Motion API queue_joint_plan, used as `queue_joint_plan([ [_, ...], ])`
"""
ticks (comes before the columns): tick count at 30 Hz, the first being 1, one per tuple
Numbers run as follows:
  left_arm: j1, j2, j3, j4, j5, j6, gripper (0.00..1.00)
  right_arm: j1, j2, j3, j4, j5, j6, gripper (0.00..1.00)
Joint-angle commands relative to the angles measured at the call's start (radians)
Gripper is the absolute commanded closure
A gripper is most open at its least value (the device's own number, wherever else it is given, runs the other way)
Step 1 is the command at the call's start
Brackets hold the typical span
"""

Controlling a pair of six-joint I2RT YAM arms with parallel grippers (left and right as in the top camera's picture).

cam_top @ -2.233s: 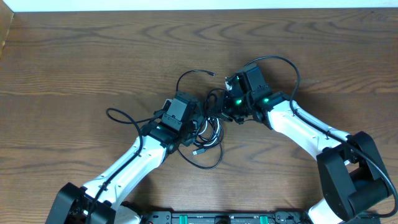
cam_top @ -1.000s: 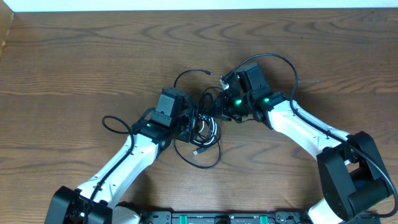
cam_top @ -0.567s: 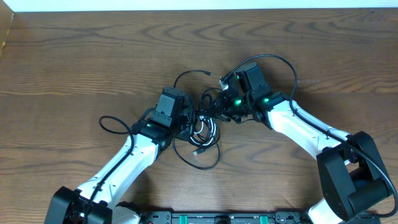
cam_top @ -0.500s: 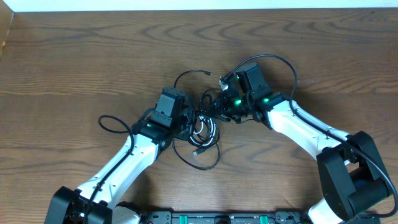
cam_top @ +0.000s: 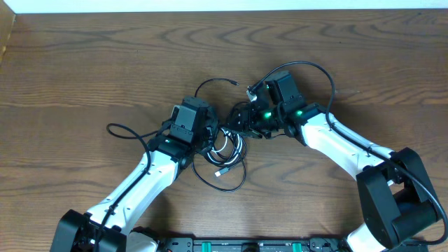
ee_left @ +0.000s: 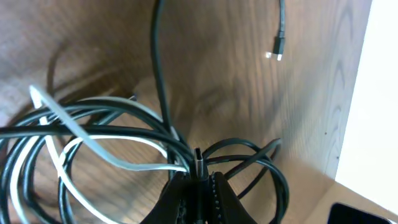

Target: Untangle cables

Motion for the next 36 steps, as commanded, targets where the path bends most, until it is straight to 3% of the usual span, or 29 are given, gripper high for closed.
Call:
queue_joint_plan([
  [1,0.005,-0.007,0.009,0.008,-0.018,0.082,0.92,0.001,-0.008,0.013,-0.005,0.028,-0.011,0.69],
  [9,0.005,-0.007,0.009,0.008,-0.036,0.087,0.92,-0.022,-0.008,0.013,-0.027,0.061,-0.028,0.74],
  [14,0.003,0.007,0.009,0.009,-0.036,0.087,0.92,-0.021,-0.008,0.013,-0.024,0.062,-0.037,0.98],
  [15,0.005,0.013,0.009,0.009,-0.037,0.091,0.93,-0.021,-0.008,0.013,-0.024,0.062,-0.037,0.99],
  [21,0.008,0.037,0.009,0.032,-0.040,0.098,0.92,-0.021,-0.008,0.013,-0.053,0.169,-0.041,0.92],
  [36,0.009,0.068,0.009,0.065,-0.096,0.138,0.92,-0.018,-0.008,0.008,-0.131,0.436,-0.035,0.90],
])
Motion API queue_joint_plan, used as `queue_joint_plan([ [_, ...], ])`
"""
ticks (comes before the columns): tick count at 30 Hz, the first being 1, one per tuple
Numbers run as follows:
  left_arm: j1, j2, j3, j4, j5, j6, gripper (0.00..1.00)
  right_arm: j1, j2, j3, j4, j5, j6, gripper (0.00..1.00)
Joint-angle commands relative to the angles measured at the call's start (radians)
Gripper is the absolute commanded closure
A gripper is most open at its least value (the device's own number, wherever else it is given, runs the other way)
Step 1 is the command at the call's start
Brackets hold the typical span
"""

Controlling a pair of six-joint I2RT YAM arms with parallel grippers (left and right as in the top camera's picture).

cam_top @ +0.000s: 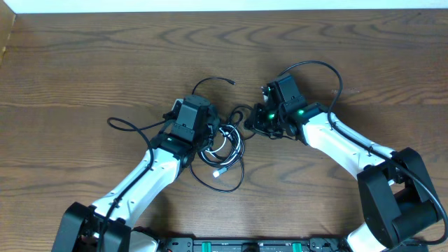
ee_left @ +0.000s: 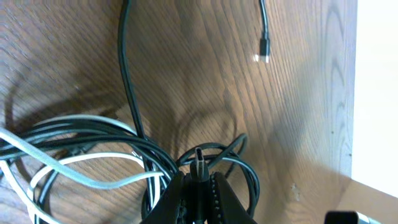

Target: Untangle cables

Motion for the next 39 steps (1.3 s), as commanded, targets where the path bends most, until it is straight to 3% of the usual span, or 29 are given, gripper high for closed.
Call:
queue_joint_plan([
  [1,0.008,0.045,0.009,0.002,-0.047,0.024,0.92,-0.004,-0.008,0.000,-0.009,0.117,0.003,0.89],
  [7,0.008,0.103,0.009,0.008,-0.039,0.024,0.92,0.028,-0.007,-0.051,0.050,0.140,0.095,0.90],
  [11,0.008,0.103,0.009,0.050,-0.020,0.024,0.92,0.044,-0.007,-0.095,0.095,0.141,0.151,0.99],
  [21,0.008,0.103,0.009,0.071,0.002,0.094,0.92,0.044,-0.006,-0.248,0.385,0.030,0.200,0.99],
  [29,-0.015,0.114,0.009,0.071,-0.003,0.100,0.92,0.064,-0.006,-0.254,0.448,0.009,0.085,0.99],
  [33,-0.032,0.156,0.009,0.072,-0.020,0.099,0.92,0.092,-0.006,-0.255,0.454,0.120,-0.027,0.99],
  [39,-0.032,0.177,0.009,0.080,-0.020,0.100,0.92,0.123,-0.004,-0.255,0.459,0.161,-0.021,0.97],
])
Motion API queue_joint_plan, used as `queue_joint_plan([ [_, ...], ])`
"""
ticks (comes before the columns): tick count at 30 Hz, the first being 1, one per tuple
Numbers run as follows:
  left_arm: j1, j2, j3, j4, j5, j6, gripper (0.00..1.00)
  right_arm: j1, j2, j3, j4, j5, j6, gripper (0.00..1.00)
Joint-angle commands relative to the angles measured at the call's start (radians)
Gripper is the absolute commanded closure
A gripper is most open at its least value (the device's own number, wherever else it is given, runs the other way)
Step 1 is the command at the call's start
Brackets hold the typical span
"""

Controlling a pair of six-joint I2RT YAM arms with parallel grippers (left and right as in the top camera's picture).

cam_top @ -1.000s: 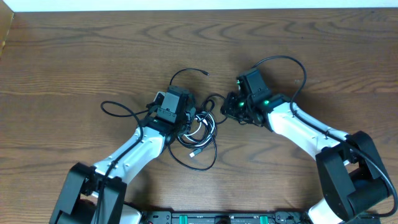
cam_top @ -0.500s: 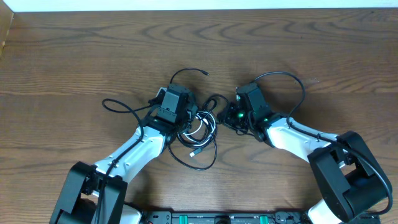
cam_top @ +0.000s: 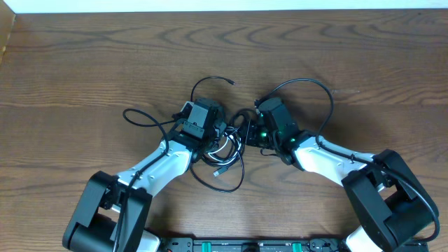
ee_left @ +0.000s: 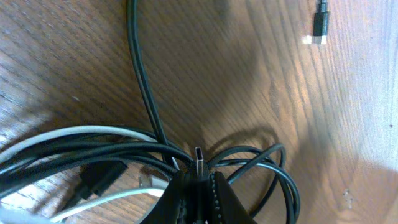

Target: Untangle cables

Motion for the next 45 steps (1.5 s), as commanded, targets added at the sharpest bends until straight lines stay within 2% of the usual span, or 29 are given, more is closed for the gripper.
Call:
queue_joint_plan([
  [1,-0.002,0.012,0.009,0.002,-0.016,0.022,0.92,0.017,-0.004,-0.007,0.006,0.058,-0.040,0.97],
  [8,-0.002,0.012,0.009,0.081,-0.016,0.063,0.92,0.016,-0.004,-0.007,0.006,0.092,-0.037,0.95],
  [12,-0.002,0.020,0.009,0.105,-0.016,0.093,0.92,0.016,0.003,-0.007,0.010,0.115,0.031,0.89],
  [23,-0.002,0.138,0.009,0.225,0.023,0.097,0.92,0.011,0.042,-0.007,0.035,0.113,0.082,0.88],
  [30,-0.003,0.139,0.009,0.213,0.023,0.190,0.93,-0.019,0.042,-0.007,0.040,0.105,0.089,0.86],
  [45,-0.003,0.139,0.009,0.210,0.045,0.204,0.92,-0.023,0.042,-0.007,0.105,-0.027,0.122,0.85],
])
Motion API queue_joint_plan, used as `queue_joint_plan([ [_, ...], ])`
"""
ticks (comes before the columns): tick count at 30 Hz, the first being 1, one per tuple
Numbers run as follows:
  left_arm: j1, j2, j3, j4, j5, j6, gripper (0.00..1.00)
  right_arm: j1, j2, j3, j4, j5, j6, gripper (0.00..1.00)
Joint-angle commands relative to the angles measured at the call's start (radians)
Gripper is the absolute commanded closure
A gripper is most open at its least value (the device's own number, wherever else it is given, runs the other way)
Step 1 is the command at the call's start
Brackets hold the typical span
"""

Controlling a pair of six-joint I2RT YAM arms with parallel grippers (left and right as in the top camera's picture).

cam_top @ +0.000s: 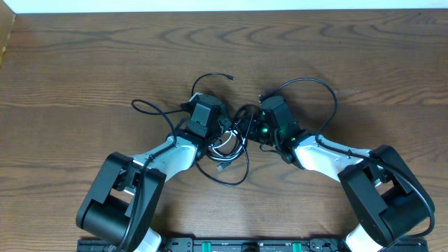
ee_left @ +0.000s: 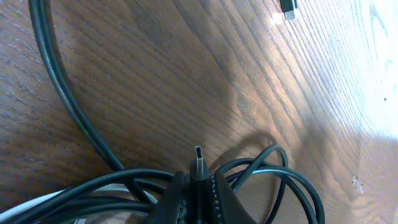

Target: Untangle cables

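A tangle of black and white cables [cam_top: 228,140] lies mid-table between the two arms. My left gripper [cam_top: 221,124] [ee_left: 196,182] sits low over the wood, shut on a black USB-C plug [ee_left: 198,163] that sticks up between its fingers. Black loops [ee_left: 277,174] curl just right of it. A thick black strand [ee_left: 59,99] runs off to the upper left. Another plug end [ee_left: 287,7] lies farther off. My right gripper [cam_top: 249,128] is at the tangle's right edge, its jaws hidden under the wrist.
One black cable arcs out right of the right wrist [cam_top: 325,91]. A loose black tail [cam_top: 148,108] trails left of the left wrist. Another loop [cam_top: 234,178] hangs toward the near edge. A free plug [cam_top: 229,75] lies behind the tangle. Bare wood [cam_top: 84,63] surrounds the bundle.
My left gripper has shifted slightly right and sits lower over the wood, still shut on the plug. The loose tail on the left has followed it rightward. The right gripper has barely moved.
At first my left gripper held the plug left of the tangle and the right gripper was farther back right. The left then stood slightly farther back. Then the right stood close beside the tangle and the left farther right. Now both crowd the bundle.
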Motion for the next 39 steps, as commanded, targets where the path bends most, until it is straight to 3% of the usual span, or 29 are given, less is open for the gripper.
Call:
queue_joint_plan([
  [1,-0.004,0.015,0.008,-0.008,0.025,0.025,0.92,-0.003,0.010,-0.002,-0.002,-0.067,0.043,0.85],
  [14,-0.046,0.015,0.008,0.002,0.029,0.025,0.92,-0.002,0.010,-0.002,0.065,0.009,0.061,0.79],
  [31,-0.056,0.015,0.008,0.001,0.029,0.025,0.92,-0.002,0.011,-0.002,0.029,0.205,0.061,0.75],
  [34,-0.056,0.015,0.008,0.001,0.029,0.025,0.92,-0.002,0.022,-0.002,0.031,0.219,0.061,0.79],
  [37,-0.056,0.015,0.008,0.002,0.029,0.025,0.92,-0.002,0.041,-0.002,0.041,0.221,0.061,0.90],
  [39,-0.056,0.015,0.008,0.004,0.028,0.025,0.83,-0.002,0.045,-0.002,0.043,0.222,0.061,0.99],
])
